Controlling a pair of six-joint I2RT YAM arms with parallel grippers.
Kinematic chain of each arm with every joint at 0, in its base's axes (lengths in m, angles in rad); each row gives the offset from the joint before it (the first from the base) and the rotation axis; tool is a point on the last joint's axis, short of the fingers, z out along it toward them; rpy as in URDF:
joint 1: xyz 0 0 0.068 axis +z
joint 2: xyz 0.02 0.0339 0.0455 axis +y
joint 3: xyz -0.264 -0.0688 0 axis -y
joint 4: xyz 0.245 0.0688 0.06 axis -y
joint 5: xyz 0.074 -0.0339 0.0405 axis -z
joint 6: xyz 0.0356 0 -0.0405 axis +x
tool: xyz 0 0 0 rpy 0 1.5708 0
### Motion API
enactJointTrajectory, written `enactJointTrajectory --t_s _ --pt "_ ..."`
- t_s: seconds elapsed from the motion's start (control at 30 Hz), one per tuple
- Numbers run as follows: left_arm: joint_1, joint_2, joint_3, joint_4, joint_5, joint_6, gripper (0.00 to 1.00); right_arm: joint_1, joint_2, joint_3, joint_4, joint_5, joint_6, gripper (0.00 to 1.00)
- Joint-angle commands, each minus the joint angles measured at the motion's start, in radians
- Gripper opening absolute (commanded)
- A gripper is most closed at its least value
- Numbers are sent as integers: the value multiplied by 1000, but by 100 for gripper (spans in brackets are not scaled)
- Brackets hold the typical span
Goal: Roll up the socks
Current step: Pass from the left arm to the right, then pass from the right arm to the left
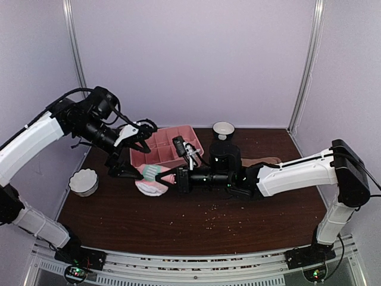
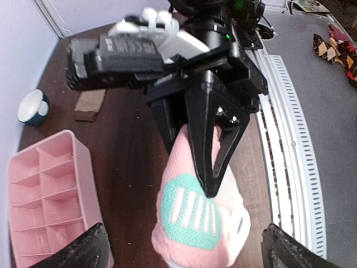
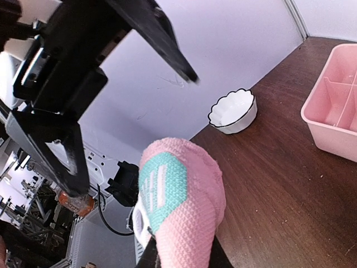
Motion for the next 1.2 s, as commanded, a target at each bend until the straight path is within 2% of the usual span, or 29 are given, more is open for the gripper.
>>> enactJointTrajectory --t_s 0.0,0.27,0.4,0.63,0.87,0.93,1.03,1.13,1.17 --pt "-29 -69 4 101 -128 50 98 -6 -5 32 -30 42 77 0" --pt "-196 -165 -193 249 -381 142 98 -5 47 57 36 37 270 0" --pt "-206 -162 -205 303 -461 133 95 -4 62 74 59 11 336 0" --pt "-237 -157 -251 345 -592 198 93 -3 101 54 237 -40 529 0" --pt "-263 -154 -290 365 -658 242 90 0 123 45 325 -60 626 0" --pt "-264 -157 -294 376 -676 250 84 2 128 48 331 -69 642 0" --pt "-264 -156 -307 405 -713 262 71 6 135 48 331 -73 654 0" --pt "-264 -160 -334 432 -751 275 50 7 148 47 357 -76 684 0" --pt "-264 -162 -345 442 -765 278 48 7 154 48 368 -78 694 0"
